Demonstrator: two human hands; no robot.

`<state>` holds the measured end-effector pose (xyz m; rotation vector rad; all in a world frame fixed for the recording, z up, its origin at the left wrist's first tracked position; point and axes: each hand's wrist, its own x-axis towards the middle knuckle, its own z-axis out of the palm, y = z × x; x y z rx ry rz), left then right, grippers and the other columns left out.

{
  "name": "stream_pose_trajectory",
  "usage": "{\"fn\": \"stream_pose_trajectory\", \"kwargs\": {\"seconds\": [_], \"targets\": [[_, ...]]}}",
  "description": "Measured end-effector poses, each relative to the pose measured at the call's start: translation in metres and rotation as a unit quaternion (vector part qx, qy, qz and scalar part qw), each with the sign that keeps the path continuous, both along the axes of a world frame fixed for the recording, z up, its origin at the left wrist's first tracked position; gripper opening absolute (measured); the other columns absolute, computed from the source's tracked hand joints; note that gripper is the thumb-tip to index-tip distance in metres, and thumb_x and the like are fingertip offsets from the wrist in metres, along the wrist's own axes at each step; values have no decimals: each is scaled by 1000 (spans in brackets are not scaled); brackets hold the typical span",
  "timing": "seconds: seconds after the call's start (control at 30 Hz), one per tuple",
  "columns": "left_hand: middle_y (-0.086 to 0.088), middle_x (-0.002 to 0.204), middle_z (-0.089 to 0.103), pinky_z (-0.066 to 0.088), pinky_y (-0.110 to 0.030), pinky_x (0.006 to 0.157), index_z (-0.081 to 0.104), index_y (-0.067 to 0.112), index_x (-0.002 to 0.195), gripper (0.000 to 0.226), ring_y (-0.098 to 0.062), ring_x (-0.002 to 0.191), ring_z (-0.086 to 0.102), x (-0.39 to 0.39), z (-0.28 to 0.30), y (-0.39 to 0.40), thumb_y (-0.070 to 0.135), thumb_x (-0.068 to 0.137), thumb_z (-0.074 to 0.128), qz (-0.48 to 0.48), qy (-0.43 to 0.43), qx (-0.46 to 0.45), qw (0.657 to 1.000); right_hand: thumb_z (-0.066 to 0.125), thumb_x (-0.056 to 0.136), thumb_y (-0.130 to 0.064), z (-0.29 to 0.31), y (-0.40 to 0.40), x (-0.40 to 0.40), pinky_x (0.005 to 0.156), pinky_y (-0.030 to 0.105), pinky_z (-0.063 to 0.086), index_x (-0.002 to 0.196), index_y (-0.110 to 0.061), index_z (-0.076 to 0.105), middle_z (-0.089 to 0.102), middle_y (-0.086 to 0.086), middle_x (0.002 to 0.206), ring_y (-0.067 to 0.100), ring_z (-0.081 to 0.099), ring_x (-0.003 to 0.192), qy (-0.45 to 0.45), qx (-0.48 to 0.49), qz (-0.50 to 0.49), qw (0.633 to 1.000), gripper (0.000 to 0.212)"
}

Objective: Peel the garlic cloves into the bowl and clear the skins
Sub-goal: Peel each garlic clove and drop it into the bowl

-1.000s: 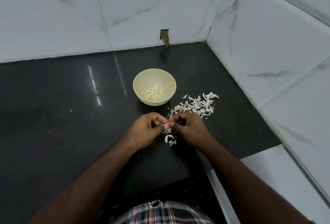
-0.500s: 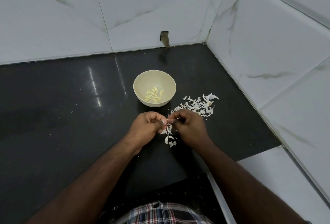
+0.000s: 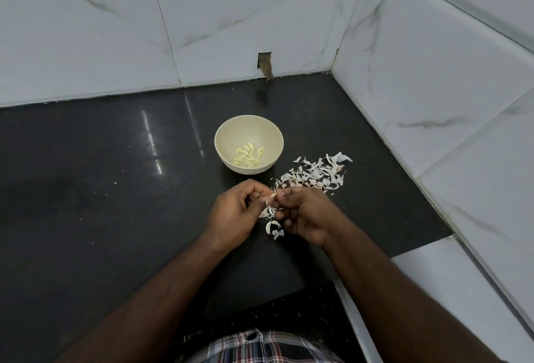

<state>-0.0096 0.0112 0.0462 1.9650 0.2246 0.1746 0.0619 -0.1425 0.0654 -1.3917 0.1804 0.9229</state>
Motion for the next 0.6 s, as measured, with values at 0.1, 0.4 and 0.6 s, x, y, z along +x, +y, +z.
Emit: {"fn": "stream_pose_trajectory", "kwargs": {"seconds": [0.1,0.4,0.6], "targets": [[5,76,69,50,-24,66,73,19,91,8,-7,68,60,1,0,-2,11,92,71,11,12,-101,995,57,96,-1,-1,0,-3,52,22,41,83,-7,65,66,6,75,13,56,59,-77,17,-14,997,16],[-5,76,69,40,-23,59,70,9,104,15,-9,67,58,4,2,-5,-1,94,63,55,49,-350,934,67,91,0,-7,-5,-7,55,25,45,85,0,69,59,21,71,26,49,65,-266,-36,18,963,6],[-5,86,74,45,-23,63,70,10,108,19,-9,73,68,3,5,-4,-1,96,60,56,87,-337,936,70,85,5,-9,-17,2,80,27,57,88,-21,76,77,-1,91,9,72,83,-332,-136,30,933,26]]}}
